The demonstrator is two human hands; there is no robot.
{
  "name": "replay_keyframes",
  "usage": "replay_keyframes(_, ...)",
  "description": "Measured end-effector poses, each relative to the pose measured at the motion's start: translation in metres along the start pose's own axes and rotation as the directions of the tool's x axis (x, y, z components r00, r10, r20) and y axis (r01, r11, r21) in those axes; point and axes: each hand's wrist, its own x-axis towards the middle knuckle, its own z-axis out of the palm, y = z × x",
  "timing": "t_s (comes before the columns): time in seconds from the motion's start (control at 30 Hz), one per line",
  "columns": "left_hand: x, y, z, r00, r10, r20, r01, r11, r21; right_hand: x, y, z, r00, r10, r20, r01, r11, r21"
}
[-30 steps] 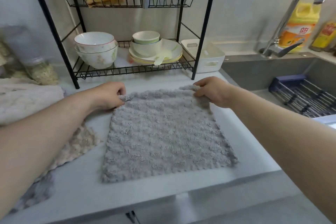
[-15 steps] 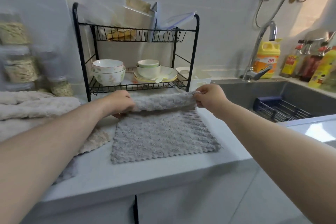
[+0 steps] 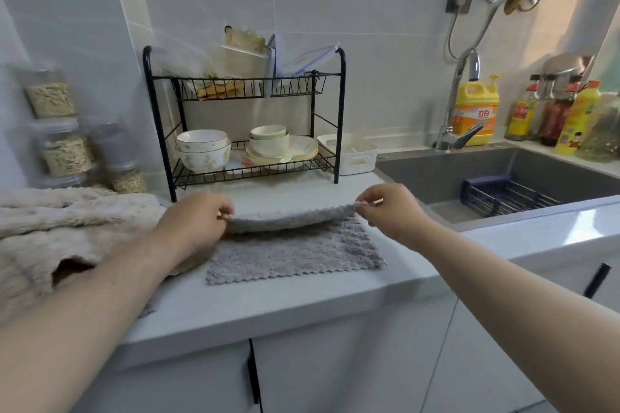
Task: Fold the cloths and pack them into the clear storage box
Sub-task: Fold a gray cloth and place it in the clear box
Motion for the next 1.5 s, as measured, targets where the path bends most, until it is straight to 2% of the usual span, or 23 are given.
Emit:
replay_keyframes(0.1, -0.027, 0.003, 0.006, 0.998, -0.01, 0.067, 0.013, 0.999, -0.034, -0.023, 0.005, -0.001, 0.998, -0.004, 0.061, 0.009, 0.997, -0.082)
replay_keyframes(0.2, -0.047, 0.007, 0.011, 0.986, 0.002, 0.164, -0.011, 0.998, 0.059, -0.04, 0.011, 0.0, 0.989, -0.005, 0.146, 0.036, 0.976, -0.213)
replay_keyframes(0.33, -0.061, 0.005, 0.013, 0.979, 0.04, 0.201, -0.066, 0.99, 0.122, -0.052, 0.015, 0.003, 0.976, -0.046, 0.212, 0.123, 0.923, -0.366)
replay_keyframes(0.5, -0.069, 0.008, 0.011, 0.965, 0.07, 0.252, -0.102, 0.988, 0.116, -0.051, 0.018, 0.006, 0.975, -0.032, 0.219, 0.122, 0.904, -0.411)
replay_keyframes(0.6, -0.069, 0.014, 0.006, 0.943, 0.055, 0.329, -0.088, 0.992, 0.086, -0.049, 0.016, 0.004, 0.968, 0.035, 0.248, 0.074, 0.905, -0.419)
replay_keyframes(0.67, -0.067, 0.02, 0.0, 0.95, 0.052, 0.308, -0.084, 0.992, 0.092, -0.046, 0.015, 0.002, 0.968, 0.116, 0.221, -0.038, 0.943, -0.329)
replay_keyframes(0.73, -0.06, 0.03, -0.009, 0.981, 0.092, 0.168, -0.115, 0.985, 0.13, -0.037, 0.015, 0.0, 0.966, 0.228, 0.121, -0.218, 0.972, -0.091)
replay_keyframes(0.77, -0.055, 0.035, -0.011, 0.986, 0.118, 0.12, -0.132, 0.985, 0.111, -0.028, 0.016, 0.0, 0.95, 0.301, 0.08, -0.305, 0.951, 0.041)
replay_keyframes(0.8, -0.049, 0.039, -0.011, 0.982, 0.129, 0.135, -0.137, 0.989, 0.056, -0.021, 0.016, 0.0, 0.923, 0.378, 0.075, -0.385, 0.911, 0.147)
replay_keyframes(0.9, -0.027, 0.041, 0.005, 0.92, 0.154, 0.36, -0.132, 0.987, -0.087, -0.006, 0.008, 0.001, 0.813, 0.559, 0.165, -0.583, 0.773, 0.251)
replay_keyframes(0.97, -0.016, 0.039, 0.023, 0.855, 0.127, 0.502, -0.101, 0.992, -0.078, 0.008, 0.006, 0.005, 0.771, 0.603, 0.206, -0.636, 0.715, 0.289)
replay_keyframes(1.03, -0.007, 0.033, 0.038, 0.81, 0.089, 0.58, -0.107, 0.994, -0.003, 0.017, 0.009, 0.013, 0.723, 0.635, 0.271, -0.69, 0.674, 0.264)
replay_keyframes(1.13, 0.003, 0.035, 0.049, 0.788, 0.07, 0.611, -0.144, 0.987, 0.073, 0.024, 0.016, 0.022, 0.694, 0.641, 0.328, -0.71, 0.684, 0.165)
replay_keyframes(1.23, 0.013, 0.048, 0.057, 0.784, 0.065, 0.618, -0.15, 0.985, 0.086, 0.028, 0.029, 0.014, 0.763, 0.616, 0.196, -0.645, 0.746, 0.167)
replay_keyframes(1.33, 0.022, 0.068, 0.068, 0.782, 0.07, 0.62, -0.176, 0.978, 0.111, 0.029, 0.04, -0.004, 0.784, 0.608, 0.13, -0.621, 0.76, 0.193)
replay_keyframes(1.43, 0.023, 0.083, 0.077, 0.804, 0.134, 0.579, -0.213, 0.975, 0.07, 0.026, 0.043, -0.021, 0.782, 0.609, 0.136, -0.623, 0.75, 0.222)
replay_keyframes(1.5, 0.017, 0.078, 0.075, 0.855, 0.196, 0.48, -0.212, 0.977, -0.021, 0.025, 0.041, -0.029, 0.803, 0.581, 0.132, -0.594, 0.763, 0.256)
